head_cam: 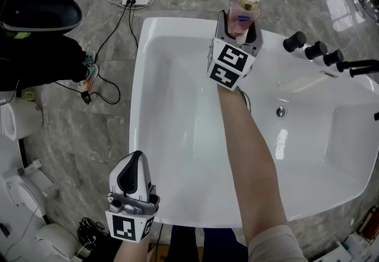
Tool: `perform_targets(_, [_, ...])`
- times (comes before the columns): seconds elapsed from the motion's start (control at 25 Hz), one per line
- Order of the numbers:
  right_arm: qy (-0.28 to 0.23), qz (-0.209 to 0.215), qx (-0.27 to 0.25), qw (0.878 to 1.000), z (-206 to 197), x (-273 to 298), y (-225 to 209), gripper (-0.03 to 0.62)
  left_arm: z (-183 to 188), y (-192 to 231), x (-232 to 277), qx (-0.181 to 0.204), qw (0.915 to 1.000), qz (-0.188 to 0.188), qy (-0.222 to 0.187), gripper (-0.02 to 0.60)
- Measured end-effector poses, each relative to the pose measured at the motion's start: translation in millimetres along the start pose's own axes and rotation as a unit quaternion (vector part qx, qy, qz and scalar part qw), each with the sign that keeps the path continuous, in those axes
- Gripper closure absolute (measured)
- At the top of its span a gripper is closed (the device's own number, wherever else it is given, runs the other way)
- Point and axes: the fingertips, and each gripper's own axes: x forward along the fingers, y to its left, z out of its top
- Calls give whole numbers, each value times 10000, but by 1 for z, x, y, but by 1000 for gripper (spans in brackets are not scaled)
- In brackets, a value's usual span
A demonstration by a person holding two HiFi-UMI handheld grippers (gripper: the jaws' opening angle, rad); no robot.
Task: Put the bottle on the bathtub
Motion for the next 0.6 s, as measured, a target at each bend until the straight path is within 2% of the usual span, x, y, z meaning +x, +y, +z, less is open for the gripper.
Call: perform_targets(0.6, [42, 86, -154, 9998, -2, 0, 6, 280, -4, 4, -3, -79, 9999, 51, 44, 572])
